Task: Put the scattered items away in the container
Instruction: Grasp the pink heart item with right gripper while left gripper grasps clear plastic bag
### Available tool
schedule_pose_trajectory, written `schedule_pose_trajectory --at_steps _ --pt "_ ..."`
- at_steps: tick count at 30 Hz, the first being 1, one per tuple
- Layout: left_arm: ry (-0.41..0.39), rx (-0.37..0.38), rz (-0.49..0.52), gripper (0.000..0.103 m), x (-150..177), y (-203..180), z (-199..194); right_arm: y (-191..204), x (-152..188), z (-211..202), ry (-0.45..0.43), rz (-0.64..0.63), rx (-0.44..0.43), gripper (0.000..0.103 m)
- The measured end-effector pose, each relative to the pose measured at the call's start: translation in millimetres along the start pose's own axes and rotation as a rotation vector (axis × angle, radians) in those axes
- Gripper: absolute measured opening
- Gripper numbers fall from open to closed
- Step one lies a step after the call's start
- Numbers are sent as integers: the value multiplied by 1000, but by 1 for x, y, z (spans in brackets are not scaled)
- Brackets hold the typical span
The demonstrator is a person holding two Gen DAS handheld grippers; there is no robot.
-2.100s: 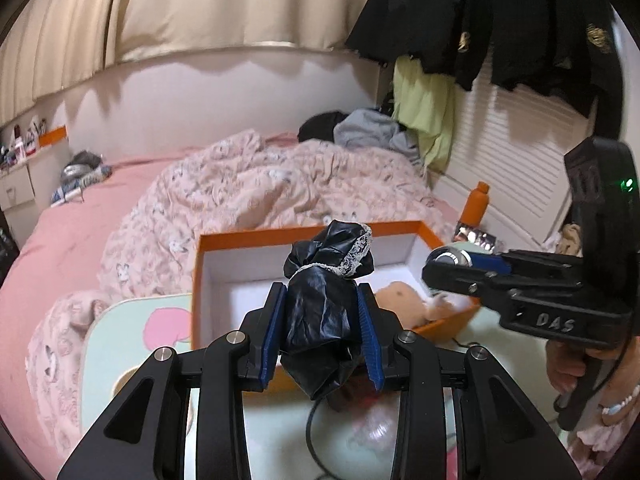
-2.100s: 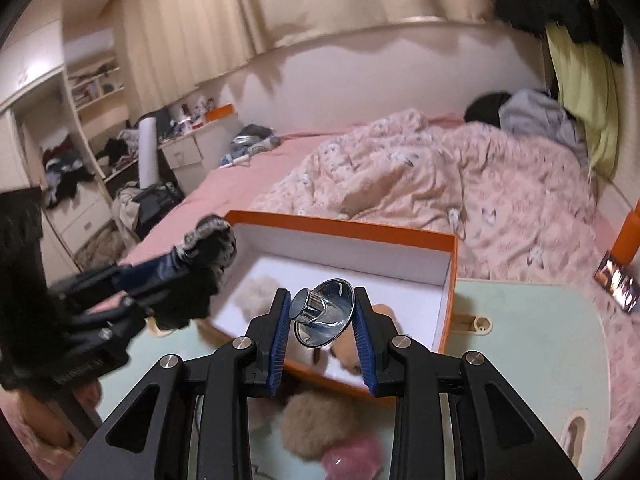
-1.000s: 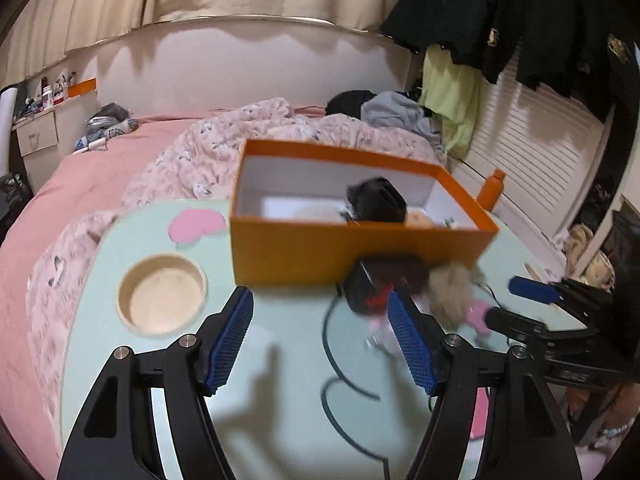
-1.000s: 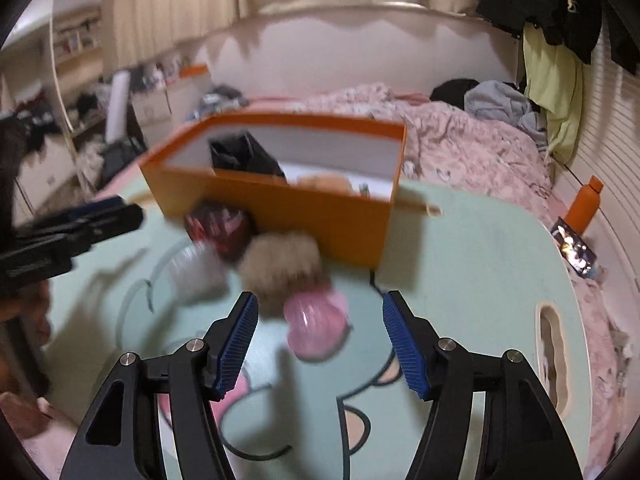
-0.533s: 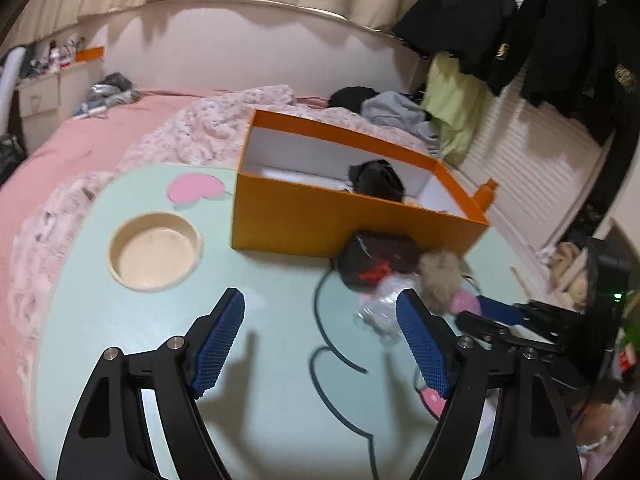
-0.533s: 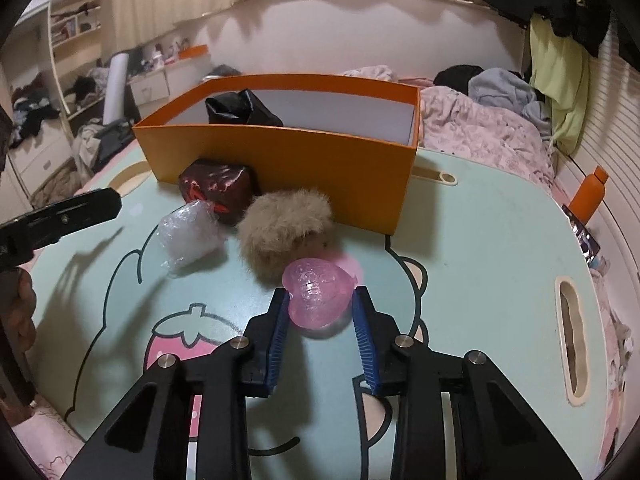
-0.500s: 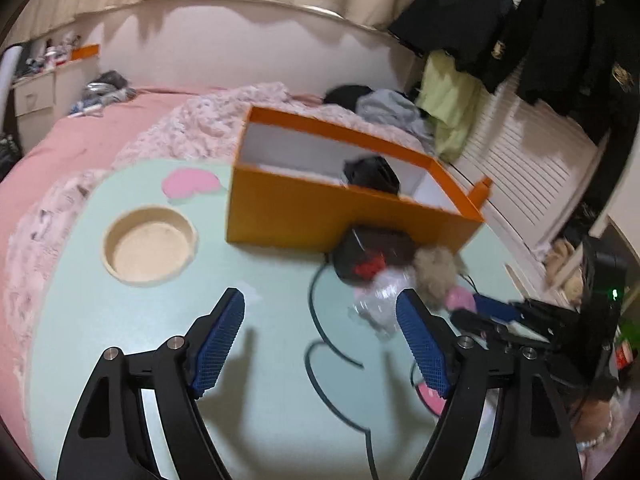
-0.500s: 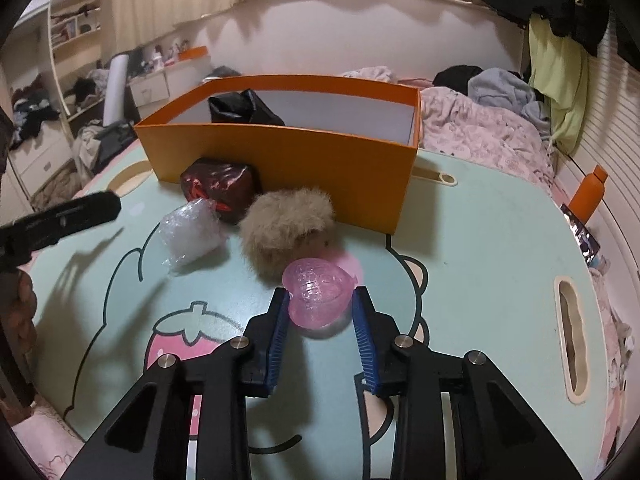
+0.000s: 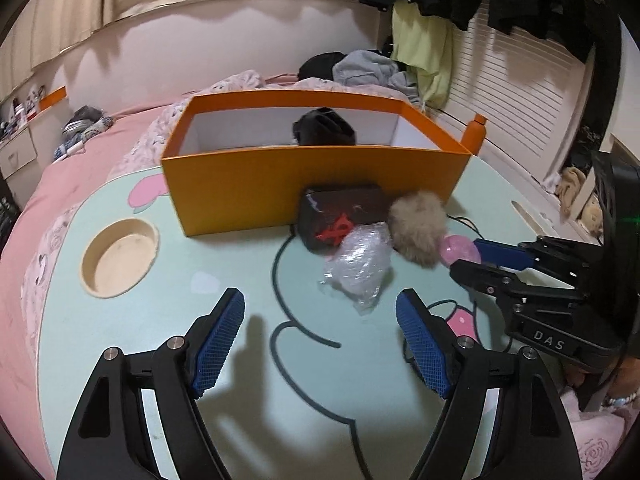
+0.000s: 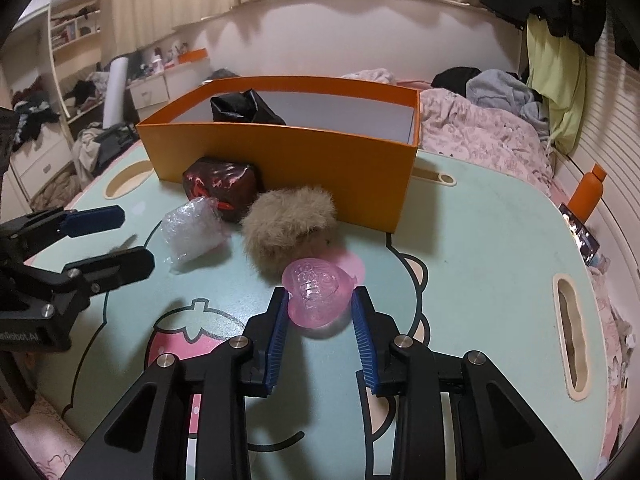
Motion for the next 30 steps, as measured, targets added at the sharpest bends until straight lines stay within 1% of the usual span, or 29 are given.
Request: schedule_pose_trajectory --at_steps 6,9,12,13,14,16,19,20,21,22,23,25,30 --pt "22 -5 48 78 0 -9 4 0 0 0 0 0 0 31" --pt "31 11 57 78 -3 -16 8 0 0 0 0 0 0 31" --pt "23 40 51 78 -15 -19 10 0 0 0 0 0 0 31" --pt "8 33 63 78 -20 -19 10 0 0 0 0 0 -1 31" --pt "4 3 86 78 -26 -17 12 0 0 0 0 1 -1 31" --pt "49 -33 111 78 -29 -14 22 1 1 0 -1 1 -1 31" --pt "50 2 116 78 -33 -18 31 1 1 0 -1 1 -1 31" --pt "60 1 122 68 -31 -19 34 1 1 0 -1 1 -1 31" --pt "77 1 130 49 -28 -19 37 1 1 0 -1 1 -1 31" --pt "99 9 138 38 -25 -21 41 1 1 0 -2 0 -1 31" --pt "103 24 141 36 -23 -22 41 1 1 1 -2 -1 0 31" --pt "86 50 135 36 -21 -25 35 2 1 1 -2 -1 0 31" --pt "22 49 87 35 -17 -15 14 2 2 1 -2 1 -3 31"
Point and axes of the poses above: each gripper's, at about its wrist camera, not at the fingertips, and z roughly the way its jaws point, y to its left, x to its underside, the point moved 10 cm from there along z, roughly the way its jaws point, and after that the axes turned 8 degrees about z, right-handed, at the moved point
